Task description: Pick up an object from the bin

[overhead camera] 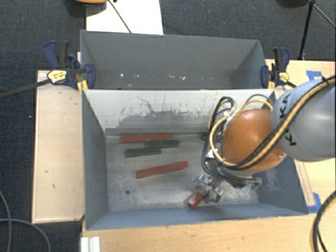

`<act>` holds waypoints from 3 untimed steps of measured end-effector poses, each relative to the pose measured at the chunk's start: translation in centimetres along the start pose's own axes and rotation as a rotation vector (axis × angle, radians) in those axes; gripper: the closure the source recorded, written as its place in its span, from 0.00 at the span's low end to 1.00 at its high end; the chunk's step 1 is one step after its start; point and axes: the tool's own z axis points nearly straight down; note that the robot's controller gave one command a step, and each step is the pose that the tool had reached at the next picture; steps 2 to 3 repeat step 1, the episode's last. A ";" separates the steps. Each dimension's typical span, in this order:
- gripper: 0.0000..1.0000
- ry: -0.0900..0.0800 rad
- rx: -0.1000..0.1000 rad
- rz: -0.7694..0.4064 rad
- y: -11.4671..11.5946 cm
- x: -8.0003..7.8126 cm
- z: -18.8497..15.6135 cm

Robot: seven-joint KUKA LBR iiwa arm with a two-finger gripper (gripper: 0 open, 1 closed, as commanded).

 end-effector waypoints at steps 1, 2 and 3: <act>1.00 0.005 -0.003 -0.061 -0.3 -0.8 -13.9; 1.00 0.005 -0.003 -0.061 -0.3 -0.8 -13.9; 1.00 0.005 -0.003 -0.061 -0.3 -0.8 -13.9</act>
Offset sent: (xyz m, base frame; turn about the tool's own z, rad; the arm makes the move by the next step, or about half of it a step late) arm 0.0000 0.0000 0.0000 0.0000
